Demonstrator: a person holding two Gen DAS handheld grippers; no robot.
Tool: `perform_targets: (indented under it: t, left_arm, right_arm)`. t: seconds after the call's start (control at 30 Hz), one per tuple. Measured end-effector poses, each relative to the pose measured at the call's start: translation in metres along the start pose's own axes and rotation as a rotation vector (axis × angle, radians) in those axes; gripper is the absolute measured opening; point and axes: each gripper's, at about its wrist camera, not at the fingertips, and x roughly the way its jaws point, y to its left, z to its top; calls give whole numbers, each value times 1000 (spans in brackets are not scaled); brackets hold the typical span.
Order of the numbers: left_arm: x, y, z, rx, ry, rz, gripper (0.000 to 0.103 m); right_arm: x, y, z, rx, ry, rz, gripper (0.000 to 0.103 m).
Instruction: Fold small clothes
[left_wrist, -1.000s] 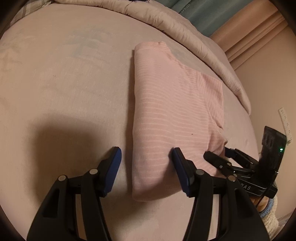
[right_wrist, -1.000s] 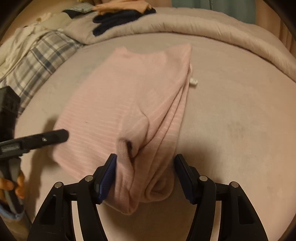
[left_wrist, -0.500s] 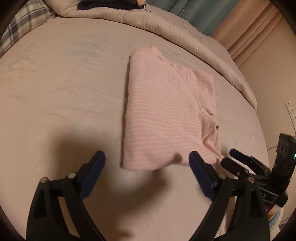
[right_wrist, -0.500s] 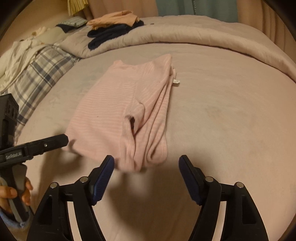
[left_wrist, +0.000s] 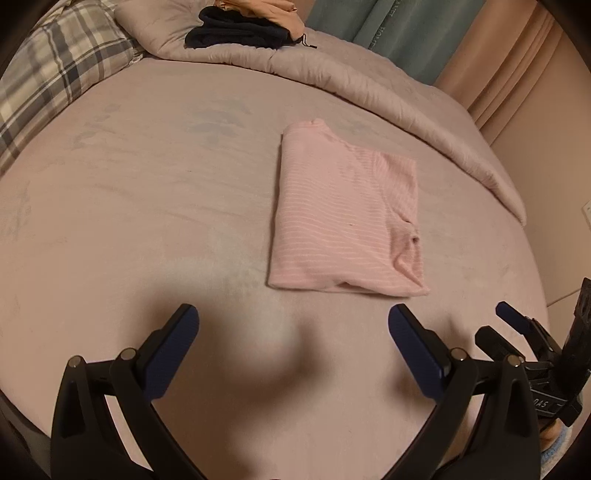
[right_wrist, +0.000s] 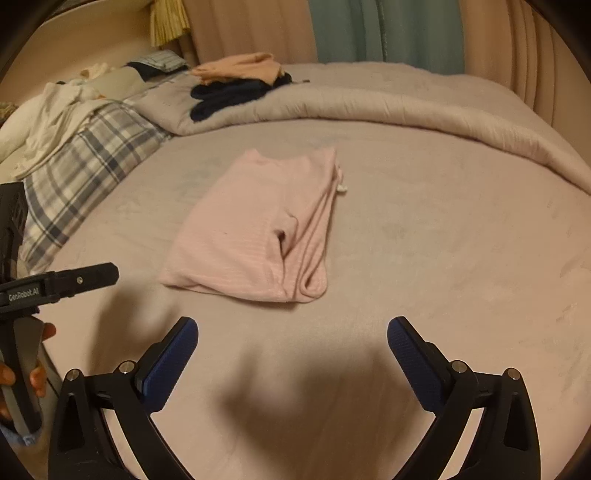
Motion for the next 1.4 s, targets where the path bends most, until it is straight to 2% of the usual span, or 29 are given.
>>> perform_targets:
  t: [0.07,0.2,0.33,0.5,0.63,0.77,0.93,1.4]
  left_arm:
    - [-3,4,-2,-33,18,8,103]
    - [-8,6,-5,-60,22,81,103]
    - [-18,5,-11,-70,10,113,103]
    - [-38,-7,-20,-3,-23,179,103]
    - [-44,-15,-26,49,-33,192,103]
    - [-52,-30,-31,125,-62,283,103]
    - [-62,-36,-29,125,-85,255,103]
    - [-78,-51,-35,167,-127,291,103]
  right_arm:
    - [-8,6,-1,-21,-18,-3,102]
    - [-15,15,-5,-55,-17,-39,102]
    - [-20,17,-10,-47,-12,-30,102]
    - [-27,18,-12,-56,-17,-44,102]
    - [-35,21,-12,-74,-23,-52,102]
    - [-43,25,-7,-88,-42,-43,102]
    - [-49,30,-1,-109,-57,-34,102]
    - [-57,32,2,-96,-63,-14,102]
